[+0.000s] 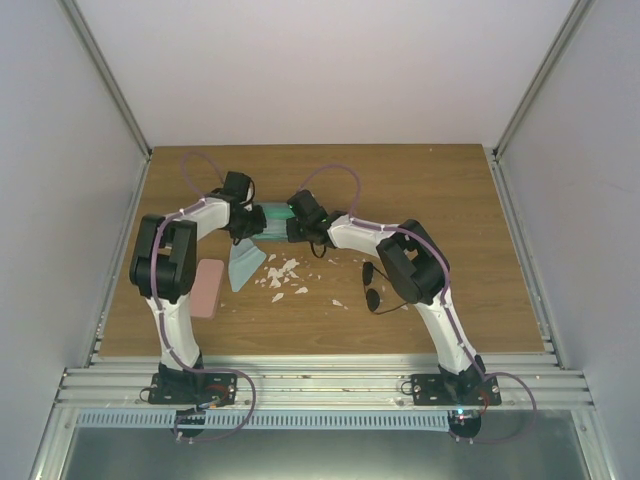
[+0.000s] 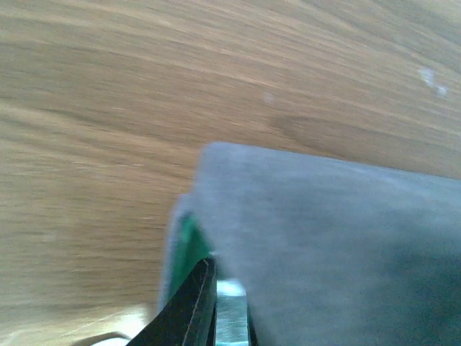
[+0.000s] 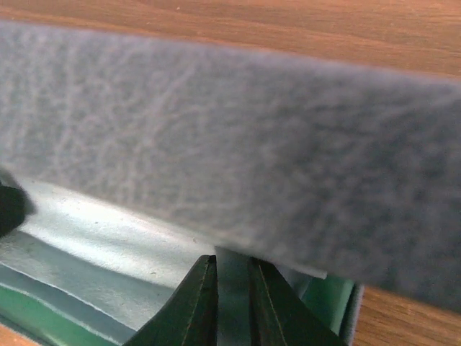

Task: Organize the sunglasses
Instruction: Place the glasses cleaning cloth in the sunglasses case, then pick up the sunglasses from the center of the board.

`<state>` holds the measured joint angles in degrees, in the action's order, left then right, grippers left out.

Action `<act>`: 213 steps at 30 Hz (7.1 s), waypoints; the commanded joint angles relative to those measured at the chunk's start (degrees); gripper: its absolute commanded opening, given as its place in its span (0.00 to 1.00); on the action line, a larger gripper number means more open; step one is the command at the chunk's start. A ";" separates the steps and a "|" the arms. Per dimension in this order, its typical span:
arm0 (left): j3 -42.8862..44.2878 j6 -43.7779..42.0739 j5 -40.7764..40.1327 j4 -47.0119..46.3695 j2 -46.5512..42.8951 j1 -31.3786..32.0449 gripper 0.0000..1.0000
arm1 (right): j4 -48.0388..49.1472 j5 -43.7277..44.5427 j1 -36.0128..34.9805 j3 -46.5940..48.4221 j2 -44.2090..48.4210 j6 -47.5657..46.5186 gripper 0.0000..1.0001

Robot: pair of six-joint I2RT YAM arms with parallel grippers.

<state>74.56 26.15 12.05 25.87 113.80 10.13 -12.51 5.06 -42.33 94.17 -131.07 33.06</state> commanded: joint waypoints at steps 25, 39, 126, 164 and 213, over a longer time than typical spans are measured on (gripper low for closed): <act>-4.37 1.87 4.16 -4.12 -4.16 -0.48 0.15 | -1.41 -5.96 0.52 0.93 2.20 -2.50 0.18; -2.15 3.91 -7.55 4.82 -4.50 -0.37 0.15 | -9.07 1.44 0.45 3.08 -1.41 1.79 0.17; -36.62 7.73 17.37 -9.90 -58.38 14.55 0.64 | -21.05 -3.24 7.81 -62.09 61.28 24.85 0.46; -37.76 8.21 18.08 -17.29 -62.75 15.99 0.64 | -13.25 -2.52 9.80 -50.33 51.47 21.60 0.01; -33.79 -3.45 22.57 -57.46 -60.66 22.12 0.09 | 5.12 -53.14 13.06 -24.44 53.87 25.93 0.01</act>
<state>38.72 25.71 32.56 -29.61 52.64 31.83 -11.18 -45.25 -29.45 70.37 -78.74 56.03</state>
